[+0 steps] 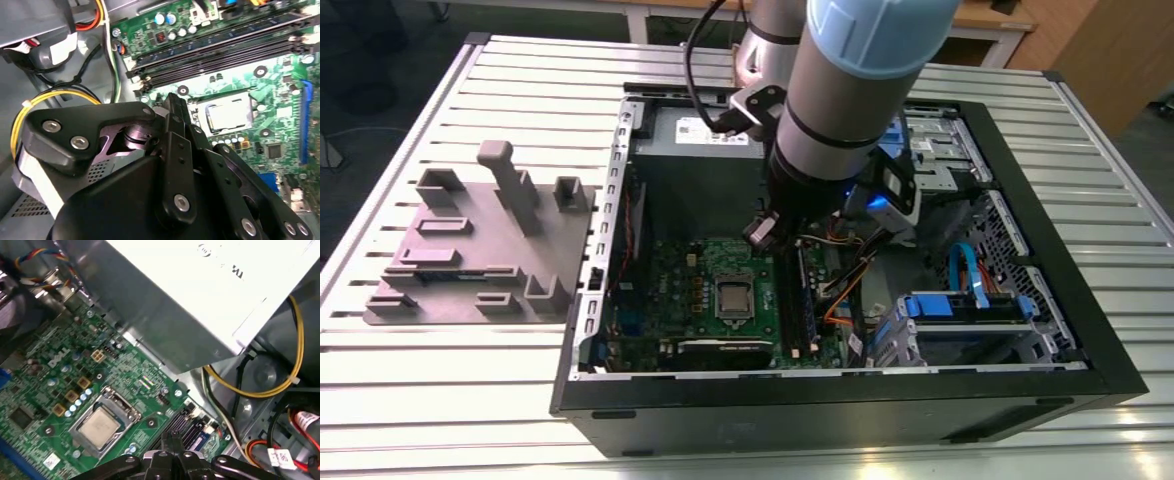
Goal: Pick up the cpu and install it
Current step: 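Install the first cpu locking lever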
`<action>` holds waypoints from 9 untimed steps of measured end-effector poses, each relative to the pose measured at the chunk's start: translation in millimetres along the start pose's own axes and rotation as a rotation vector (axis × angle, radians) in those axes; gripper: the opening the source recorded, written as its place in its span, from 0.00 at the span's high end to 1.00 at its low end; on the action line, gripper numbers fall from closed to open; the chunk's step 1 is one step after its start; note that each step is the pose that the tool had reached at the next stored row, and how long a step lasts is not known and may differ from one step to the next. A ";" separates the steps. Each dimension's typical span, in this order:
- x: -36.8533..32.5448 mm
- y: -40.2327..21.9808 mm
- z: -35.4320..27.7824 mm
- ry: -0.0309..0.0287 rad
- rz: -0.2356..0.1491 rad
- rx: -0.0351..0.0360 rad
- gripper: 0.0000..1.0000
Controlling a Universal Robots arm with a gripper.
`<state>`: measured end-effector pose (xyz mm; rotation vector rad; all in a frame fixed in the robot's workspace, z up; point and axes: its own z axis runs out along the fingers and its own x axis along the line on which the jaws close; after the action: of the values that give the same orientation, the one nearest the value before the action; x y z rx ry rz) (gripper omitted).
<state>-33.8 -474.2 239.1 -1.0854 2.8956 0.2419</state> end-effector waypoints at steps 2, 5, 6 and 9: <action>-1.7 1.9 2.0 -0.0012 0.000 -0.0014 0.90; -3.9 4.3 5.0 -0.0053 0.000 -0.0063 0.90; -4.4 4.9 5.8 -0.0074 0.000 -0.0086 0.90; -5.0 5.9 7.5 -0.0113 -0.001 -0.0131 0.90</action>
<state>-34.0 -465.4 232.9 -1.0837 2.8876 0.2665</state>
